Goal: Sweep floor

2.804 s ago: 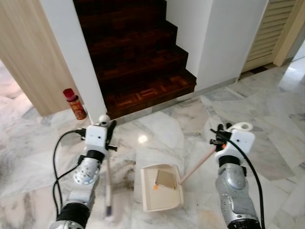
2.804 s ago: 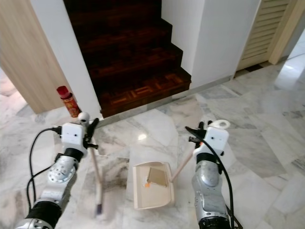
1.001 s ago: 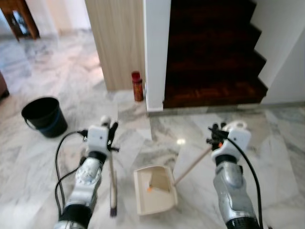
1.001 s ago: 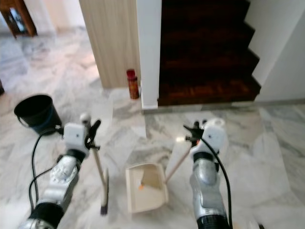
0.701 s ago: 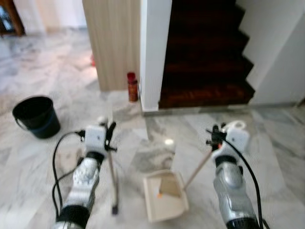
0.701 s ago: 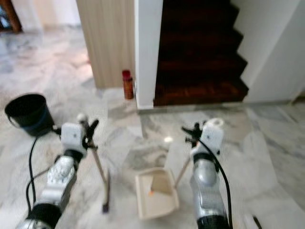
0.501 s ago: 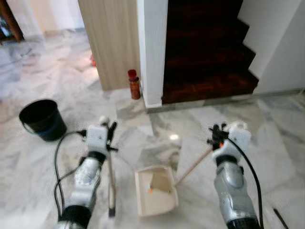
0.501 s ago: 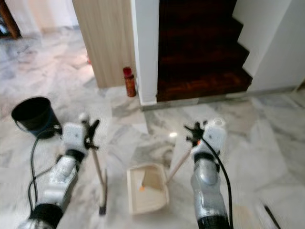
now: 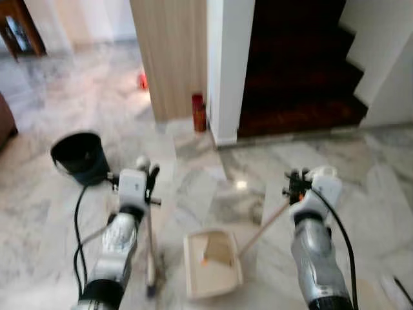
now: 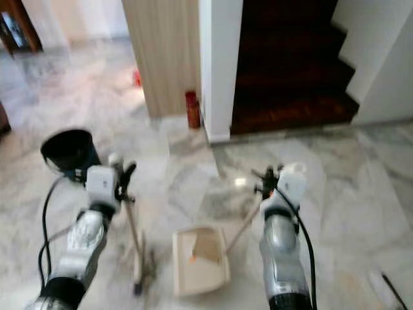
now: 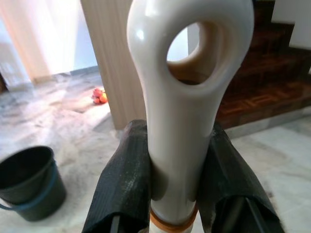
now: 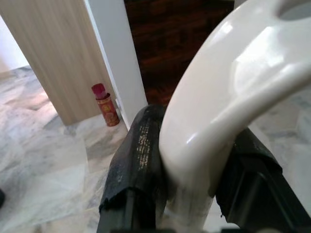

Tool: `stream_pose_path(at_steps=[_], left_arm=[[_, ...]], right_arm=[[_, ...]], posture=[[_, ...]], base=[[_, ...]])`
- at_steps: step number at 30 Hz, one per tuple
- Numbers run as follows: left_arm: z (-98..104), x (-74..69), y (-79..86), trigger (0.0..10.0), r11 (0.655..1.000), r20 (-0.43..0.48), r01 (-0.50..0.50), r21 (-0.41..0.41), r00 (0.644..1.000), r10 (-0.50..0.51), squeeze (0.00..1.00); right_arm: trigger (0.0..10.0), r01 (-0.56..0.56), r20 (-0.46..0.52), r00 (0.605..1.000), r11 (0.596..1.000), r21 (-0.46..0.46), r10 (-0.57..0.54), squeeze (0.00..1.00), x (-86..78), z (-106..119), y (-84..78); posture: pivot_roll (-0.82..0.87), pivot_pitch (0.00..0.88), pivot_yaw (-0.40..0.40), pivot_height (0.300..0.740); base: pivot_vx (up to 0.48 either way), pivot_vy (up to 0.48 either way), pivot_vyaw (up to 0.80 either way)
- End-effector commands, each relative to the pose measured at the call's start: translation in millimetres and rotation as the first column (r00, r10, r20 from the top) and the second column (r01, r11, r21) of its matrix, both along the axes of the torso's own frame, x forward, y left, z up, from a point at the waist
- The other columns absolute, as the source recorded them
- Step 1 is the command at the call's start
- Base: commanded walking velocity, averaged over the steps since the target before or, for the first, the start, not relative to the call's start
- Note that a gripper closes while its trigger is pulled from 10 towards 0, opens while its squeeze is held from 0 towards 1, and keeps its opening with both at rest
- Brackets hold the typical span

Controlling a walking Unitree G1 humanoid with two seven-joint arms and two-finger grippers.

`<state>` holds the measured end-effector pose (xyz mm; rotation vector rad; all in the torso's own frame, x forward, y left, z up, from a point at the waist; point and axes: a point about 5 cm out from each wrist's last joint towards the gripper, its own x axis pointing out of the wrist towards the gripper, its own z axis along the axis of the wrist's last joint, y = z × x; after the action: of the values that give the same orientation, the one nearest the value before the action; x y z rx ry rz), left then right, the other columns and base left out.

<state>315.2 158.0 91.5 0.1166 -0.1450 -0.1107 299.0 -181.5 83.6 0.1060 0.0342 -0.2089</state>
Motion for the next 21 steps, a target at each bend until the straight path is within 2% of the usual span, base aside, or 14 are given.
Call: stream_pose_path(at_steps=[1, 16, 21], left_arm=[[12.5, 3.4, 6.7, 10.0, 1.000, 0.054, -0.011, 0.025, 0.999, 0.010, 0.00], [12.0, 3.1, 6.3, 10.0, 1.000, 0.050, -0.008, 0.024, 0.999, 0.006, 0.00], [12.2, 3.3, 6.3, 10.0, 1.000, 0.050, -0.004, 0.028, 0.999, 0.003, 0.00]], right_arm=[[10.0, -0.013, 0.061, 0.998, 1.000, -0.006, 0.013, 0.00, 5.3, 13.7, 4.4], [10.0, -0.035, 0.075, 0.997, 0.999, -0.026, 0.037, 0.00, 6.0, 15.9, 8.4], [10.0, -0.042, 0.072, 0.996, 0.999, -0.030, 0.044, 0.00, 5.9, 15.6, 9.9]], posture=[[-0.06, 0.000, -0.003, 0.740], [-0.06, 0.000, -0.001, 0.740], [-0.06, 0.000, 0.001, 0.740]], base=[[0.000, 0.371, 0.00], [0.000, 0.360, 0.00], [0.000, 0.331, 0.67]])
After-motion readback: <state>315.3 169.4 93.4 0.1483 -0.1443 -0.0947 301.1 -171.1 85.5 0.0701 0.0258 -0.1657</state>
